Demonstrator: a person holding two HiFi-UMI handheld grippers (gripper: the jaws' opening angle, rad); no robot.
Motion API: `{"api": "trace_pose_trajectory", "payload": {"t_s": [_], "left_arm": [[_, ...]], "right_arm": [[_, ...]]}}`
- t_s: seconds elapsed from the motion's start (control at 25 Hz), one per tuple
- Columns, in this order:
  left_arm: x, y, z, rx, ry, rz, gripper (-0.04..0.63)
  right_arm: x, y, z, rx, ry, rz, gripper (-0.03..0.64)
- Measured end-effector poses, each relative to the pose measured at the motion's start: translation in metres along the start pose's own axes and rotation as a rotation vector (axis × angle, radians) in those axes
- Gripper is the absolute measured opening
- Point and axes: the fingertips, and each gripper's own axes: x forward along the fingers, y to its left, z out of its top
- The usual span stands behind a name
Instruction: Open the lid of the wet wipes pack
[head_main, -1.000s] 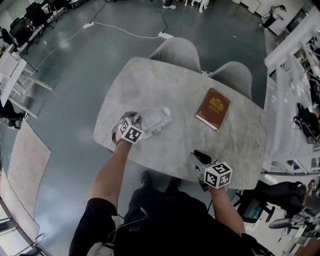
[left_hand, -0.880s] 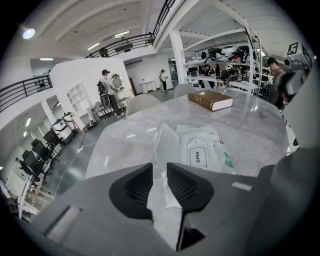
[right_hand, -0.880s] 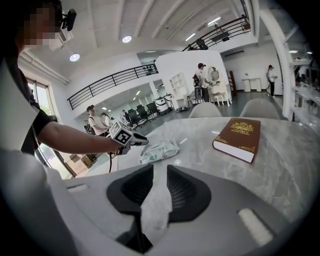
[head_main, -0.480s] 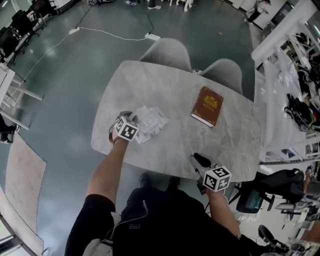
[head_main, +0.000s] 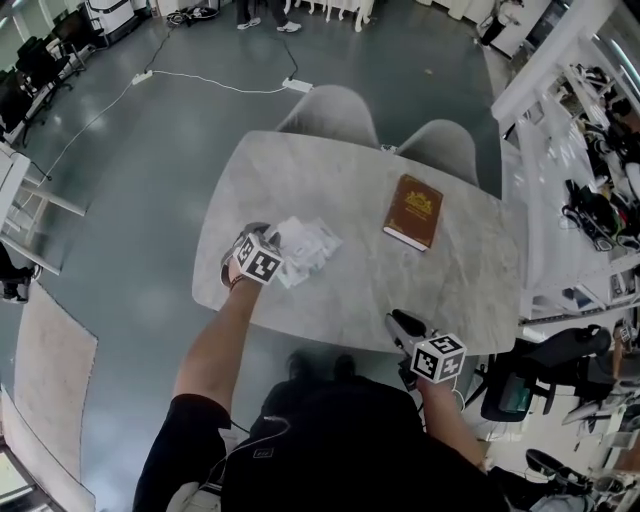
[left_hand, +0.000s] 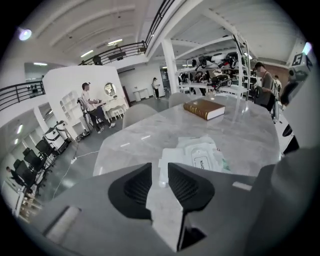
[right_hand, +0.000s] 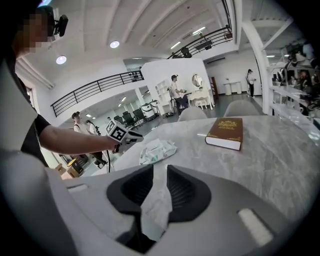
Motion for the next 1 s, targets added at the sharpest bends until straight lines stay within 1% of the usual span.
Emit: {"api": "trace_pose_trajectory", "payload": {"t_s": [0.12,0.28,0.44,0.6,0.84,0.92,0.96,1.0], "left_arm": [[-0.039,0.006,0.023,-0.043,-0.089,0.025,0.110],[-0.099,0.009,0.043,-0.108,-0.194,0.053,0.106],[-0.150,-0.003,0.066,-0.207,-0.298,0.057,0.098],[-0.182,-0.018,0.090,-0.303,-0.403,0.057,0.094],[-0.220,-0.049,0.124,-0.354,-0.494,0.028,0.080],[-0.231,-0.057,0.136,-0.356,-0.522,0.029,0.075],[-0.235,-0.060,0.141,-0.351,-0.533,0.033,0.074],[-0.240,-0.063,0.147,-0.344,-0.544,0.038,0.071]], "right_arm": [[0.007,-0.002,0.018,-0.023,-0.022,0.042,0.091],[0.012,0.016,0.058,-0.097,-0.071,0.114,0.091],[-0.002,0.031,0.098,-0.170,-0.115,0.172,0.091],[-0.018,0.034,0.122,-0.196,-0.167,0.205,0.083],[-0.047,0.036,0.153,-0.221,-0.267,0.218,0.072],[-0.057,0.035,0.163,-0.220,-0.311,0.220,0.064],[-0.063,0.035,0.167,-0.221,-0.337,0.216,0.037],[-0.069,0.034,0.172,-0.224,-0.368,0.208,0.026]]}}
